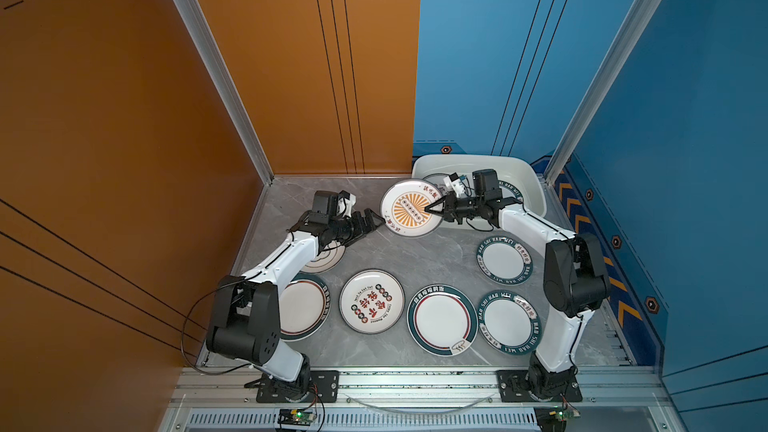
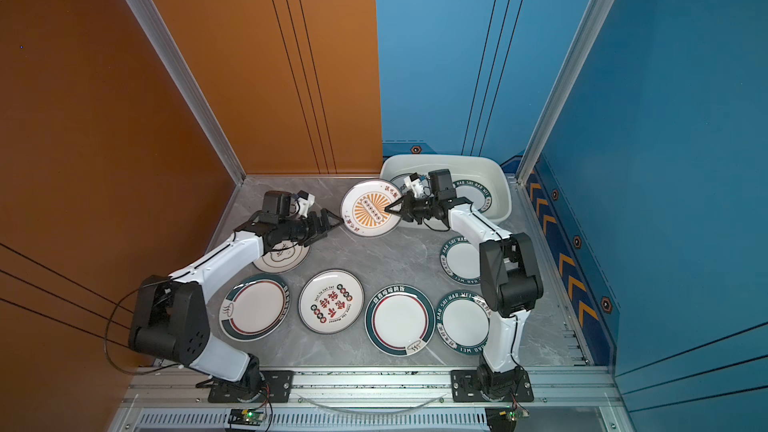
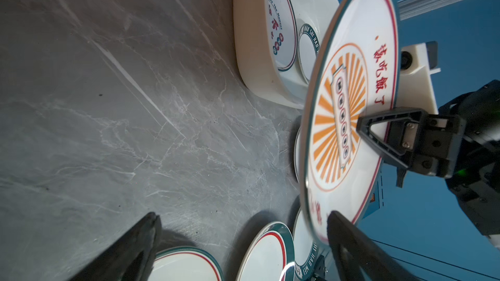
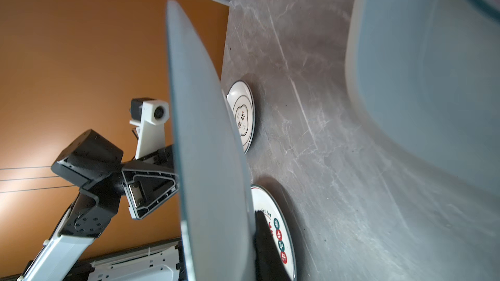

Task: Place the plates into the plastic bin on the countertop
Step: 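Lower the sunburst plate into the bin with right gripper while left draws back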

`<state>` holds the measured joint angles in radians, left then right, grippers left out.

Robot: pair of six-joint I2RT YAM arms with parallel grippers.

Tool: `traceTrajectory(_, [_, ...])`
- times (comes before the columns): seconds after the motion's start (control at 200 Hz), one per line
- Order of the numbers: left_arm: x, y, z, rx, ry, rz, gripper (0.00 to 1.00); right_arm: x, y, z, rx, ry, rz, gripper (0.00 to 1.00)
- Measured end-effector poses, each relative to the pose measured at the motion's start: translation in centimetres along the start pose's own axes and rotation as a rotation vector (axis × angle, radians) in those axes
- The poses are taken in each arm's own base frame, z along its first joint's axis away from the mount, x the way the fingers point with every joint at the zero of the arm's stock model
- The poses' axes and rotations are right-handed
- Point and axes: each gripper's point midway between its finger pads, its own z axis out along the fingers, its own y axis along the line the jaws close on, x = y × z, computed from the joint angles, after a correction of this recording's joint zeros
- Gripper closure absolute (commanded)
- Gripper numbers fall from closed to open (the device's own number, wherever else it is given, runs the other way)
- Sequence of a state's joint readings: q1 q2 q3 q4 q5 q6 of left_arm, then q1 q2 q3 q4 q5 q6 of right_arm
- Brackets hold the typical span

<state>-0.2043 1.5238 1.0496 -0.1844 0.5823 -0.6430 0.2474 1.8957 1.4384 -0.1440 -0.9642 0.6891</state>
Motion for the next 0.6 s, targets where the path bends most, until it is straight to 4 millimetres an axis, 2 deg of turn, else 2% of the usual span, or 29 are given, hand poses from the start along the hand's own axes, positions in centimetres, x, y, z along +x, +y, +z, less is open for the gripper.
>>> traceTrajectory(0.14, [0.8, 1.6, -2.0, -0.052, -0.048, -0.014, 0.02, -4.1, -1.2, -3.6, 0.092, -0.119, 0.015, 1.00])
traceTrajectory(0.315, [0.0, 5.8, -5.2, -0.124, -0.146, -0.106, 0.02, -10.0, -3.9, -8.6, 0.236, -0.298, 0.050, 1.00])
traceTrajectory(0.38, [-0.2, 7.1, -6.2, -0.161, -0.172, -0.135, 0.02, -11.4, -5.1, -9.4, 0.272, -0.333, 0.065, 1.00])
traceTrajectory(0.46, [-0.2, 7.7, -7.2, -0.192, -0.187, -0.141, 0.02, -12.5, -7.4, -9.7, 0.319, -0.355, 0.103, 1.00])
traceTrajectory(0.601, [-0.3, 8.4, -9.0, -0.228, -0.215, -0.146, 0.02, -13.6, -11.9, -8.9, 0.387, -0.345, 0.177, 1.00])
